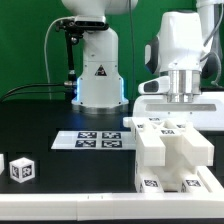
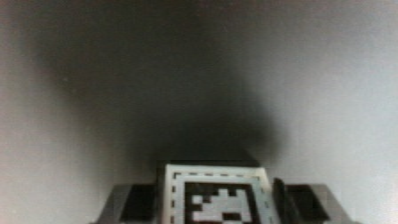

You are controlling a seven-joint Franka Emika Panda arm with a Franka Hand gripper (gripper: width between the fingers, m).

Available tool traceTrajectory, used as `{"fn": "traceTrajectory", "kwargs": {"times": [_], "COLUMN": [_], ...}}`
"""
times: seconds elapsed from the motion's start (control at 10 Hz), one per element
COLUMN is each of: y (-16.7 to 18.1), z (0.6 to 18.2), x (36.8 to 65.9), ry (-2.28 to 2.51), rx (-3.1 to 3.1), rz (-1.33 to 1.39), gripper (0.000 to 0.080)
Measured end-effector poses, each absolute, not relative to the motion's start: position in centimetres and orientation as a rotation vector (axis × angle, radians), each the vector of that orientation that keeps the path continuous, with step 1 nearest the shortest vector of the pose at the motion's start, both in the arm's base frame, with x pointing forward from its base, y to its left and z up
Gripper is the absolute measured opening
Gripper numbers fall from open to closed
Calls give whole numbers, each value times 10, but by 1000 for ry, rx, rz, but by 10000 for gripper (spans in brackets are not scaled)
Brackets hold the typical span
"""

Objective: Assemble chair

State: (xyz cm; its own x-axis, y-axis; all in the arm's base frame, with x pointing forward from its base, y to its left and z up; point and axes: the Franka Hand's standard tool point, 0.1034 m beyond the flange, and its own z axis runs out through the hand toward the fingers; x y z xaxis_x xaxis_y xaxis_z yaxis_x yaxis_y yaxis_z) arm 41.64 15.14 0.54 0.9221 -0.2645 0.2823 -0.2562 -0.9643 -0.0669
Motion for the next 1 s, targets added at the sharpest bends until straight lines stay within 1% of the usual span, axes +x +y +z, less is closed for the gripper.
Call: {"fn": "traceTrajectory", "kwargs": {"times": [0.2, 0.3, 0.6, 0.7, 0.8, 1.0], "y": [153, 161, 159, 149, 136, 102], "z": [6, 14, 28, 36, 45, 69], "x": [416, 412, 376, 365, 362, 373], "ry": [407, 399, 350, 339, 340, 290], "rx": [-3052, -3037, -3037, -3043, -3046, -3050], "rz": [-453, -456, -450, -447, -455, -511], "gripper": [281, 281, 282, 282, 283, 284]}}
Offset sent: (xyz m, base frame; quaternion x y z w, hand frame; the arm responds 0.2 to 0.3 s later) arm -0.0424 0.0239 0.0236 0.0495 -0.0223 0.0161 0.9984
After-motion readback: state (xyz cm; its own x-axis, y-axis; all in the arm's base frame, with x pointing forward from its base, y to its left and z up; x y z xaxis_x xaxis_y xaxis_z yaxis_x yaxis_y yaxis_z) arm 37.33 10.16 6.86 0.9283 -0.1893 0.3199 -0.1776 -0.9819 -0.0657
